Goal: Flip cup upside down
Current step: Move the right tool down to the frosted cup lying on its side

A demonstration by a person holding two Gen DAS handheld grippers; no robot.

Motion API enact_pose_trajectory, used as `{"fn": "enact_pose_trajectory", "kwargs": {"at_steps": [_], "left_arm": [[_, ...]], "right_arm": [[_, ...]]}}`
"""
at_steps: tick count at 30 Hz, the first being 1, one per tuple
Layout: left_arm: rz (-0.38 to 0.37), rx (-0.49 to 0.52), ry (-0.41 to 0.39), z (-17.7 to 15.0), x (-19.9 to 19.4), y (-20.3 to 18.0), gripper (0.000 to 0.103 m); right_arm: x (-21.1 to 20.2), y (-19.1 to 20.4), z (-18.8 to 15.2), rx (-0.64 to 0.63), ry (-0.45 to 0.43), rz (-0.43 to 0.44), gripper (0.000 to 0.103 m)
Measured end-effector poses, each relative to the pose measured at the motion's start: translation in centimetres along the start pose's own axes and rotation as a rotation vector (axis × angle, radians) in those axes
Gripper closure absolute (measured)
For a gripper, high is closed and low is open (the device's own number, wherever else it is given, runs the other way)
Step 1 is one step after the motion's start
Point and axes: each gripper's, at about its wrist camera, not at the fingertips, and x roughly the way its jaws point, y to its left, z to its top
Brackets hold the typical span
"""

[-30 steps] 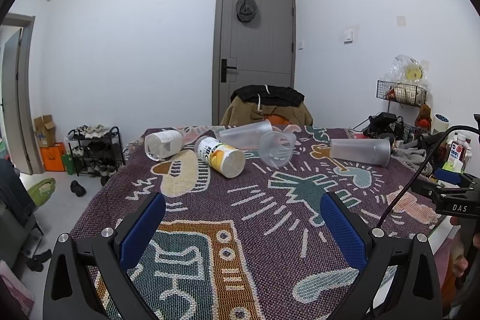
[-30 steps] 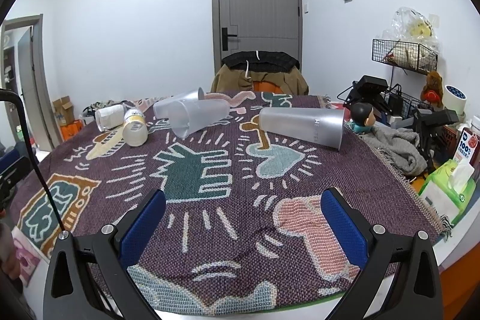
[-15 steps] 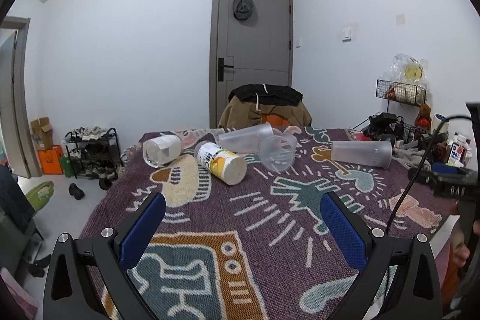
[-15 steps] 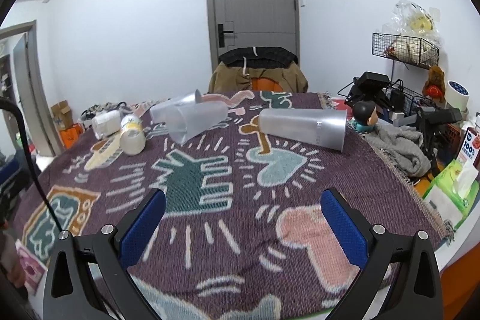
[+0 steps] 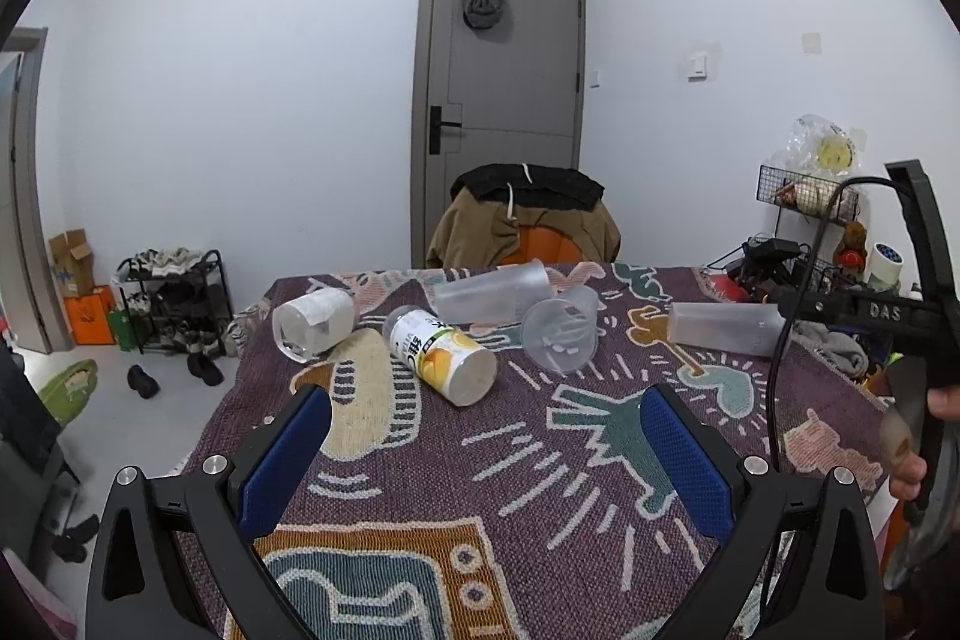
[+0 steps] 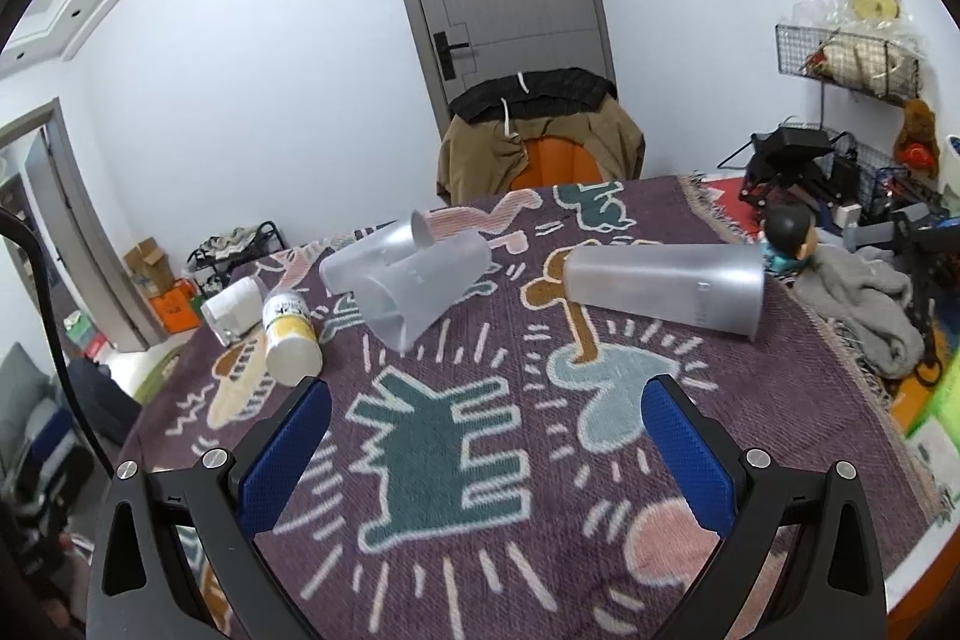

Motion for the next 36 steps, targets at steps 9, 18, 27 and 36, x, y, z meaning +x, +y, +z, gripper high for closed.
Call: {"fn": "enact_pose_trajectory", "kwargs": {"at_steps": [9, 18, 27, 36], "left_arm": [[0.054, 0.017, 0.016, 2.5, 2.8, 0.9, 0.0], [0.085, 0.013, 0.044, 4.2, 6.7, 1.7, 0.0], [0.124, -0.003, 0.074, 4.7, 9.4, 3.1, 0.0], [0.161, -0.038, 0.096, 3.4, 10.3, 5.6, 0.0]], "right_arm": [[4.8, -0.6, 3.8, 0.096, 0.111, 0.078, 0.0], [11.5, -0.6, 7.4, 0.194, 0.251, 0.139, 0.0], [19.1, -0.6, 8.6, 0.308, 0.44, 0.172, 0.01], [24.6, -0.1, 9.8, 0.364, 0.59, 0.161, 0.013]]}}
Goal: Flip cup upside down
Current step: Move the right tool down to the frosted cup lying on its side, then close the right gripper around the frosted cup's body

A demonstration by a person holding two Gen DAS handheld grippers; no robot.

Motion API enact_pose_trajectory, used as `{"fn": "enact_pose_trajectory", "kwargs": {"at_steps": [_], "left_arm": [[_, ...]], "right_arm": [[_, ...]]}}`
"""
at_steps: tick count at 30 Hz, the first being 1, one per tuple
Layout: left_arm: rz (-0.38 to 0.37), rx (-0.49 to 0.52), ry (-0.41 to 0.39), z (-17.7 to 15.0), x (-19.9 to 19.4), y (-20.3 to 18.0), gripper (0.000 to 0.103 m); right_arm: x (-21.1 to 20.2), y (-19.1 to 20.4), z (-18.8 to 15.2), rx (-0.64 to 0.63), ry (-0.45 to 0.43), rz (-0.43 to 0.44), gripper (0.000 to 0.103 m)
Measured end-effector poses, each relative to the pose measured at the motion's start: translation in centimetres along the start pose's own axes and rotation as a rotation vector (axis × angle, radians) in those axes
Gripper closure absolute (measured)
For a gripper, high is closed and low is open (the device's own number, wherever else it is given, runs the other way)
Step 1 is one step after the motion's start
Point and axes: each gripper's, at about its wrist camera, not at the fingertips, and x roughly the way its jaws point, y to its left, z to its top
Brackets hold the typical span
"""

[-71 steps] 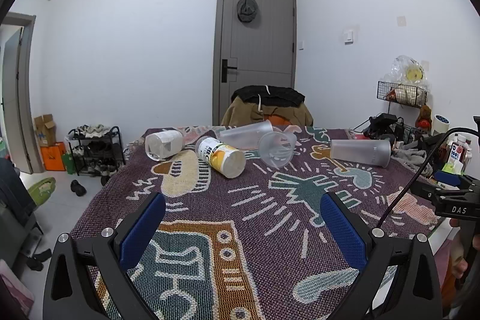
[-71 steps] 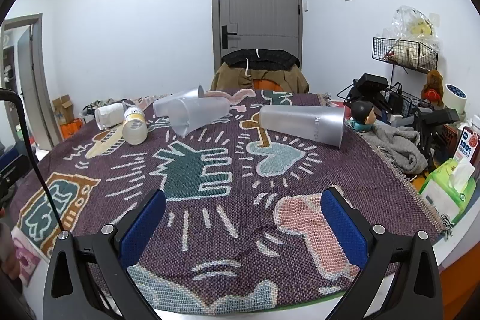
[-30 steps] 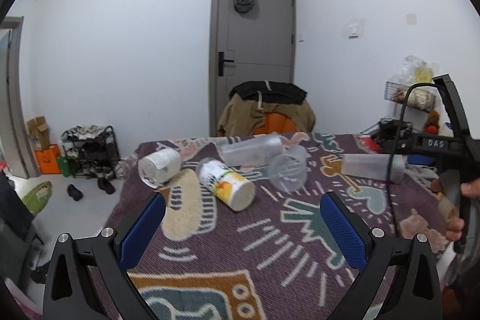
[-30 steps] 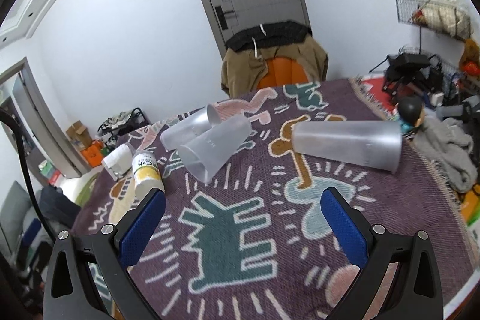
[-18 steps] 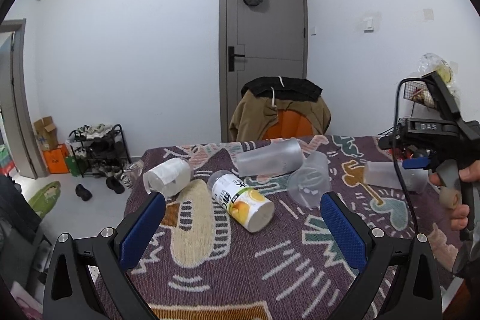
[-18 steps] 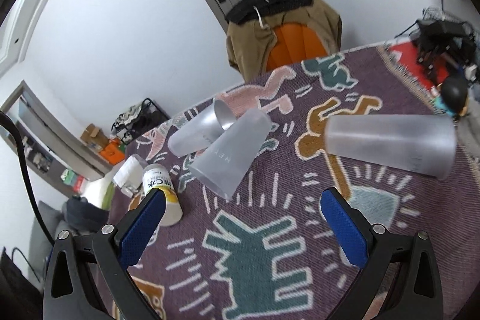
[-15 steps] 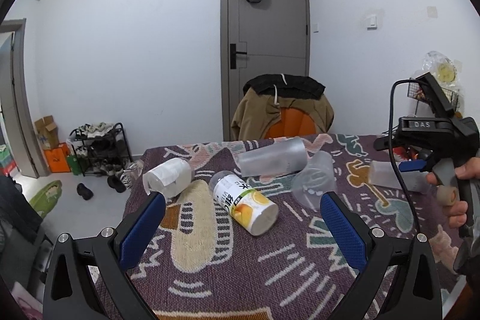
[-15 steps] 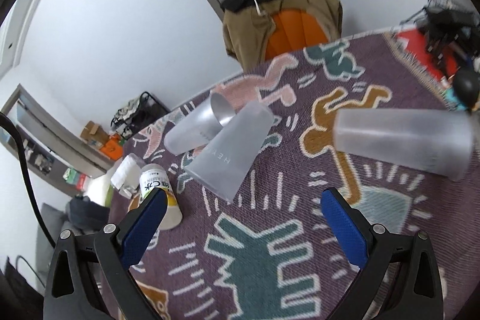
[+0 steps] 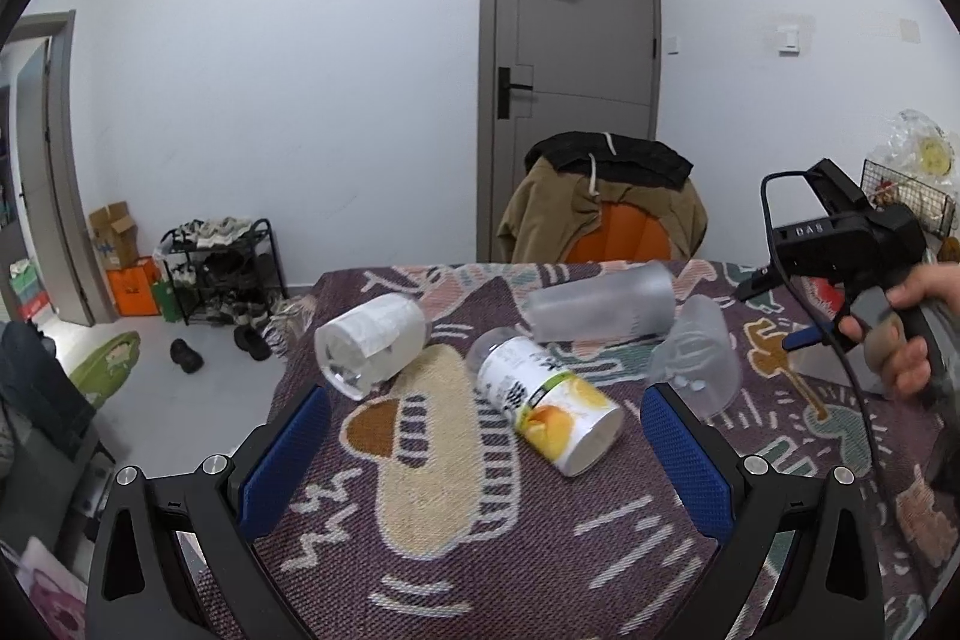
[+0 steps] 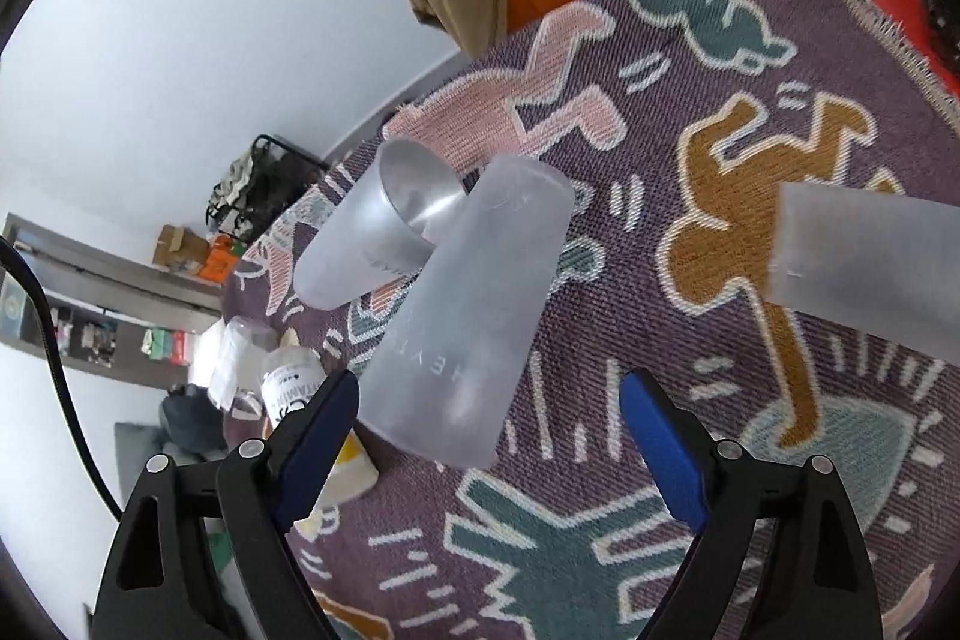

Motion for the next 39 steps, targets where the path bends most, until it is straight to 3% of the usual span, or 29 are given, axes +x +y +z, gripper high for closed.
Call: {"fn": "enact_pose_trajectory", "kwargs": {"at_steps": [8, 18, 23, 29, 39], "left_arm": [[0.029, -0.022, 0.023, -2.1, 0.6, 2.8, 0.0], [0.055, -0.084, 0.074, -3.7, 2.0, 5.6, 0.0], [0.058, -0.085, 0.079, -3.9, 1.9, 6.0, 0.0], [0.052, -0.075, 0.064, -3.6, 1.4, 5.8, 0.0], [0.031, -0.073, 0.055, -3.4, 0.2, 5.1, 0.0]], "right_arm": [[4.3, 0.7, 2.5, 0.06, 0.089, -0.074, 0.013], [8.4, 2.0, 2.4, 0.075, 0.146, -0.099, 0.013], [9.1, 2.5, 2.1, 0.062, 0.137, -0.083, 0.022], [7.7, 2.2, 1.3, 0.07, 0.13, -0.054, 0.025], [2.3, 2.9, -2.3, -0.066, 0.12, -0.015, 0.029]]}}
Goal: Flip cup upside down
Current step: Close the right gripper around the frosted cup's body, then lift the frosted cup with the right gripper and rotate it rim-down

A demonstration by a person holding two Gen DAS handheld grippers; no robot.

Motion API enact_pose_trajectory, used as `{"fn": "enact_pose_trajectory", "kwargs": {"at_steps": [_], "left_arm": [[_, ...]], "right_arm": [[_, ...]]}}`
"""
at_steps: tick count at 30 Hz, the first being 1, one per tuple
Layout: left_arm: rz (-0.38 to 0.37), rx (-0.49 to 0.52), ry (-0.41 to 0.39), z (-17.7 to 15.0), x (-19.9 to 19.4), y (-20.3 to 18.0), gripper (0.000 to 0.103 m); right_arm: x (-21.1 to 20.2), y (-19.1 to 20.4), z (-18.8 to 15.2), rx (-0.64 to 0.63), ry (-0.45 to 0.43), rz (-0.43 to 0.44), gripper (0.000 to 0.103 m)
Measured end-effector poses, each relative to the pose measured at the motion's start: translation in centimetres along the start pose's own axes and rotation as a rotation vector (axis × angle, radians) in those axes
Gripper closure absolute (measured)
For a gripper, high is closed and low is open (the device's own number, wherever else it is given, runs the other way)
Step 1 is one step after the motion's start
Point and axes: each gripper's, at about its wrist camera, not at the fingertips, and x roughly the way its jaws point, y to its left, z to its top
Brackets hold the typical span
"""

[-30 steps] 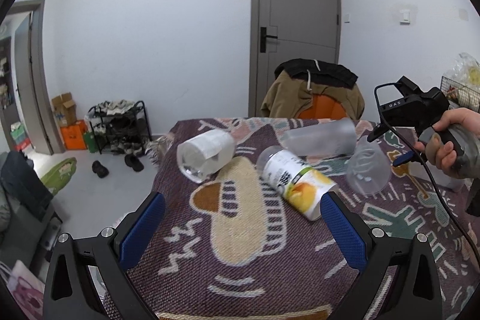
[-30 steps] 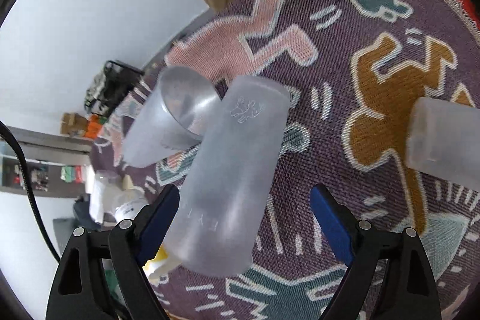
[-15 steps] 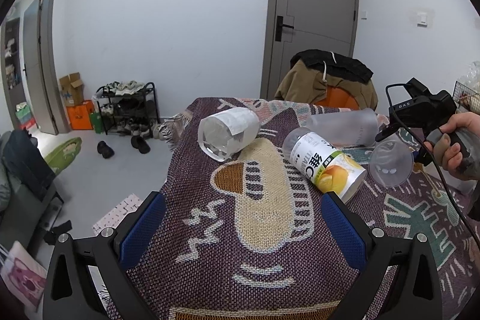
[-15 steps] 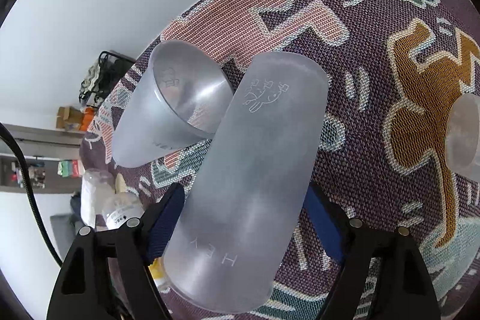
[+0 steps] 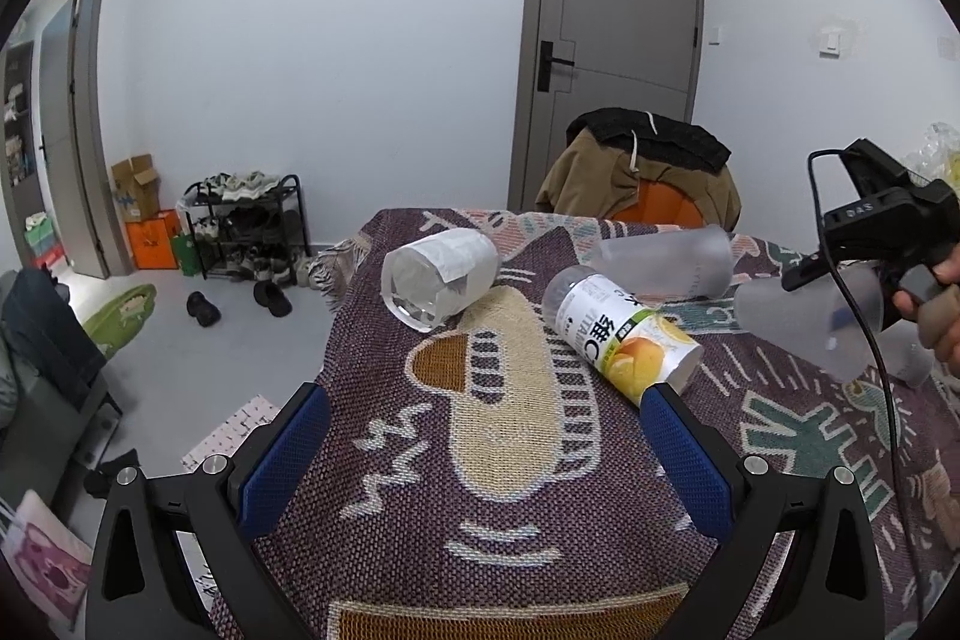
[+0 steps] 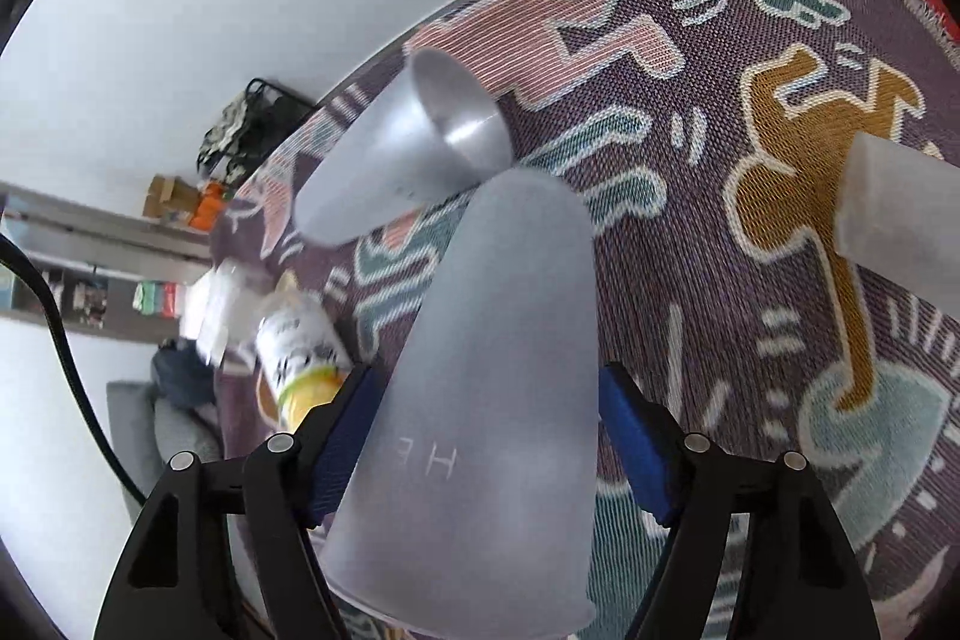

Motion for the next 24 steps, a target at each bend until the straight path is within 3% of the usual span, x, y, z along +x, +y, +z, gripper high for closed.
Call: {"fn": "enact_pose_trajectory", "kwargs": {"at_steps": [10, 24], "left_arm": [[-0.015, 0.0, -0.014, -0.8, -2.0, -0.5, 0.0], [-0.025, -0.007, 0.011, -3.1, -4.3, -0.9, 0.0]], "right_arm": [[-2.9, -0.3, -5.4, -0.099, 0.029, 0.029, 0.03], [-5.4, 0.8, -14.3, -0.253, -0.029, 0.012, 0.03]]}}
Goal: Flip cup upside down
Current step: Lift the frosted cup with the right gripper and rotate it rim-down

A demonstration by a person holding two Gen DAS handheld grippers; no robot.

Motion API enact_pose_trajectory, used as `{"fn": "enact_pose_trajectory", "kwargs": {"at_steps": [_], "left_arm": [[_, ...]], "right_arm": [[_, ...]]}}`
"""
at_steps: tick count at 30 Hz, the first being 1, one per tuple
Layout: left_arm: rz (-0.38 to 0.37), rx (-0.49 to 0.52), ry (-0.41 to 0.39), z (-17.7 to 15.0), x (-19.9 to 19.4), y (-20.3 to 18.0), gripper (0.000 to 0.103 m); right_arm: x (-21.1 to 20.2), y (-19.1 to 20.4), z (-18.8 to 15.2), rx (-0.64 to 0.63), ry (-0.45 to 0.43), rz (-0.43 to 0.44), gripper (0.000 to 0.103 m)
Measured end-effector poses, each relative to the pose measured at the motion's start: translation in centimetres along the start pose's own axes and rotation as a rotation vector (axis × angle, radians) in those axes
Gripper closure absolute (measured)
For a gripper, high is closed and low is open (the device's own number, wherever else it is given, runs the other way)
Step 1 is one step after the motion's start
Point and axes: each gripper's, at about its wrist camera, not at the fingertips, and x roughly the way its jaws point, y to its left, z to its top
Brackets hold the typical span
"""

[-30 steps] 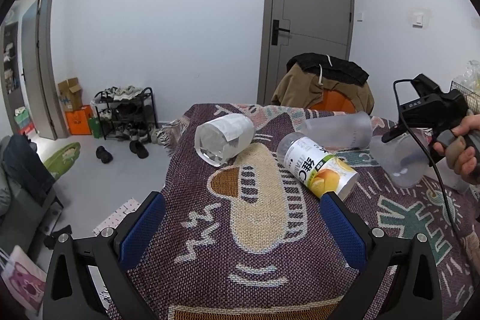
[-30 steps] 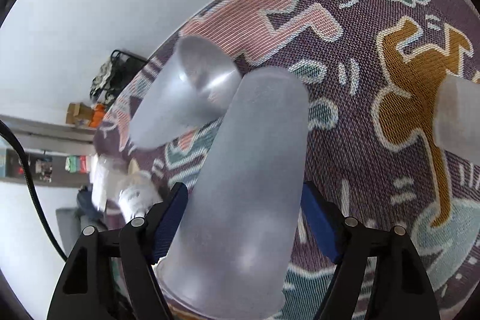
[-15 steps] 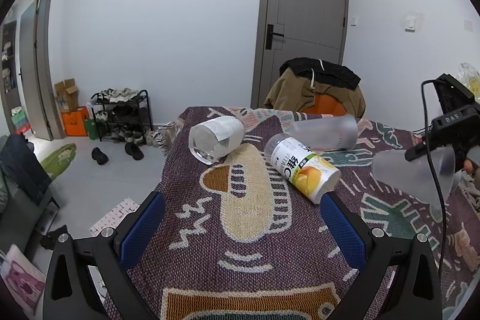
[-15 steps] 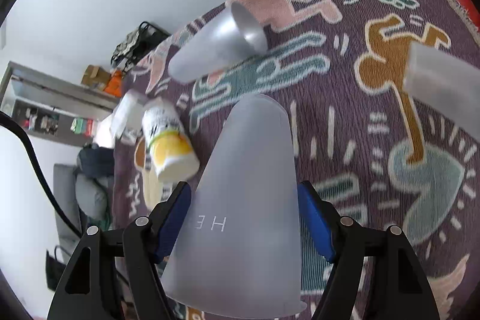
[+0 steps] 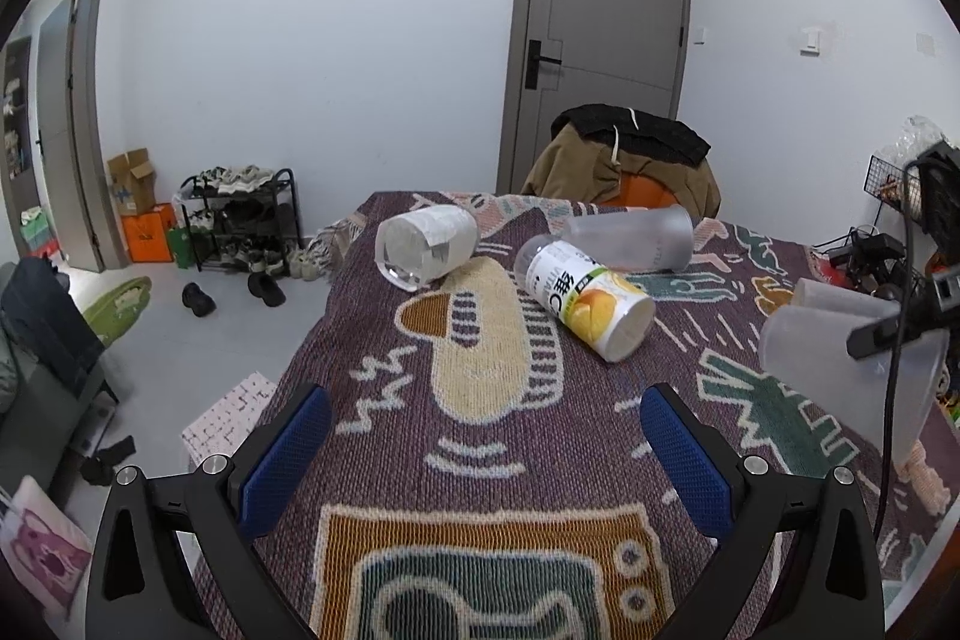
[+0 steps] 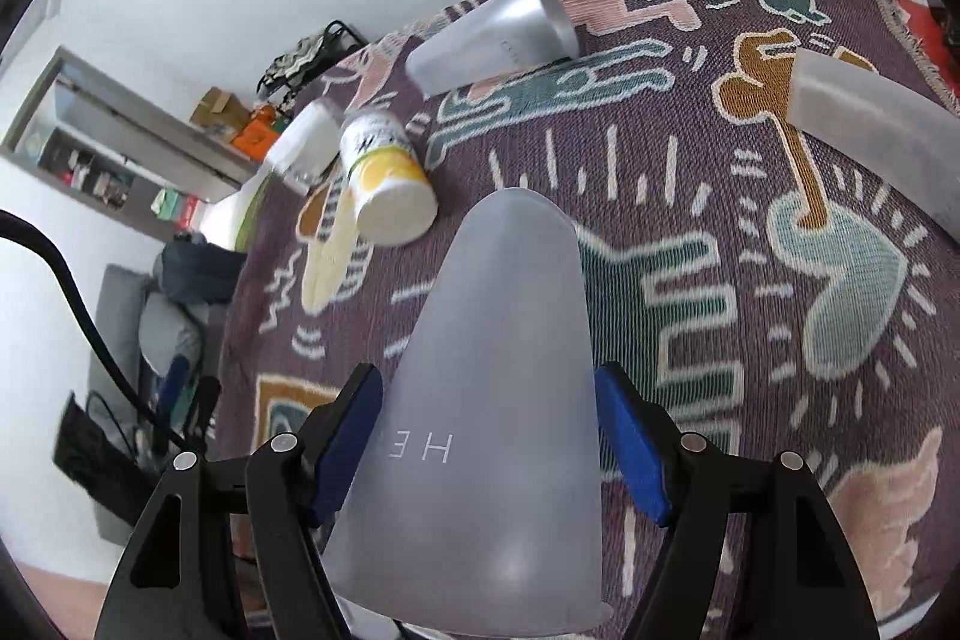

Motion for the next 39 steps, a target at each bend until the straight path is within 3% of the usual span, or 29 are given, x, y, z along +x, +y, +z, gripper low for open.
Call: {"fn": "enact_pose_trajectory", "kwargs": {"at_steps": [9, 19, 22, 28, 37, 39], "left_arm": [[0.034, -0.057, 0.054, -2.3, -0.8, 1.8, 0.0], [0.033, -0.103, 0.088, -4.1, -0.9, 3.7, 0.0], [-0.023, -0.123, 0.071, -4.4, -1.1, 4.0, 0.0], [-0.104, -0.172, 0.066, -4.8, -1.1, 3.9, 0.0], [-0.166, -0.145, 0.061, -3.8, -1.1, 1.4, 0.0], [-0.174, -0.143, 0.072, -3.3, -1.0, 0.8, 0.0]], "right_arm": [[0.7, 2.0, -4.7, -0.109, -0.041, -0.061, 0.03], [2.5, 3.5, -7.1, -0.148, -0.091, -0.122, 0.03], [3.3, 3.3, -7.5, -0.112, -0.072, -0.131, 0.029], [2.4, 3.6, -8.7, -0.117, -0.153, -0.19, 0.028], [0.2, 1.6, -9.4, -0.056, -0.261, -0.149, 0.024], [-1.0, 1.2, -9.5, -0.05, -0.291, -0.134, 0.015]]}}
